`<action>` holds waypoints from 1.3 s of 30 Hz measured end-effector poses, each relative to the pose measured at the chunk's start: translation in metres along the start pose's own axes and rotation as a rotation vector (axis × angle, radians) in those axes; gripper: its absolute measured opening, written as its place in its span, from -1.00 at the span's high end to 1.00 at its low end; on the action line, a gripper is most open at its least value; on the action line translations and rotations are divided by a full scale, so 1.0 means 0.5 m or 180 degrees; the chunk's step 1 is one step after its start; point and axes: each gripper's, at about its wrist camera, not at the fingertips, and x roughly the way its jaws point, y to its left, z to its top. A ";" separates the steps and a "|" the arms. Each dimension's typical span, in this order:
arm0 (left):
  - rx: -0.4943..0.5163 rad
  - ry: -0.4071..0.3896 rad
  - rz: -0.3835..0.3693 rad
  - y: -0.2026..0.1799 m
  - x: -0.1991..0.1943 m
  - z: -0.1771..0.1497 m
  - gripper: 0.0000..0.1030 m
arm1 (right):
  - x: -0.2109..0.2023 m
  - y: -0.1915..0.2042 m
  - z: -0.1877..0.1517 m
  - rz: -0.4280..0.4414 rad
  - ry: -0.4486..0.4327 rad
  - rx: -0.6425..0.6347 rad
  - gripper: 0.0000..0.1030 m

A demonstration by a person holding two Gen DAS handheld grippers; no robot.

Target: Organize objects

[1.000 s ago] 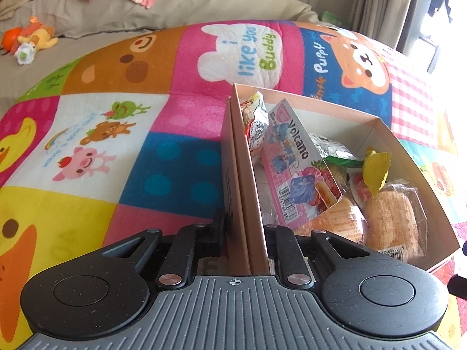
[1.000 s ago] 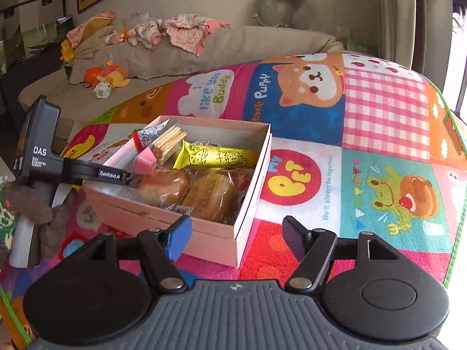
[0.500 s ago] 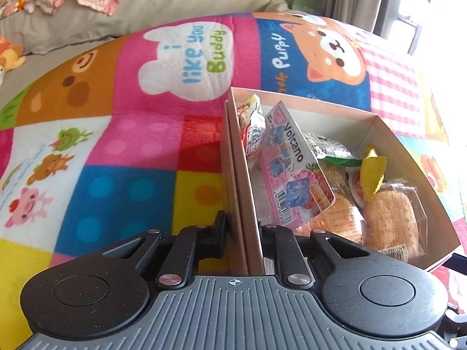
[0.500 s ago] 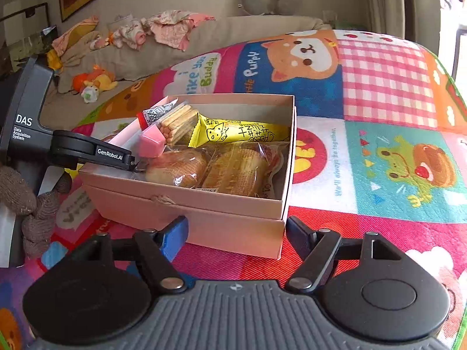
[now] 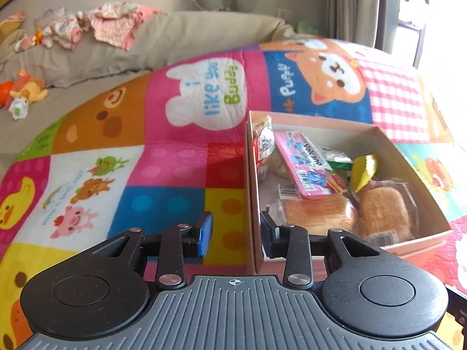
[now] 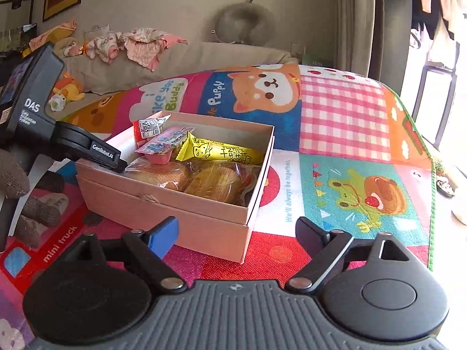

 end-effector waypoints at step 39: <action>0.0119 -0.0038 -0.0226 -0.101 -0.082 -0.207 0.25 | 0.014 0.014 -0.098 -0.0271 0.0455 0.0416 -1.00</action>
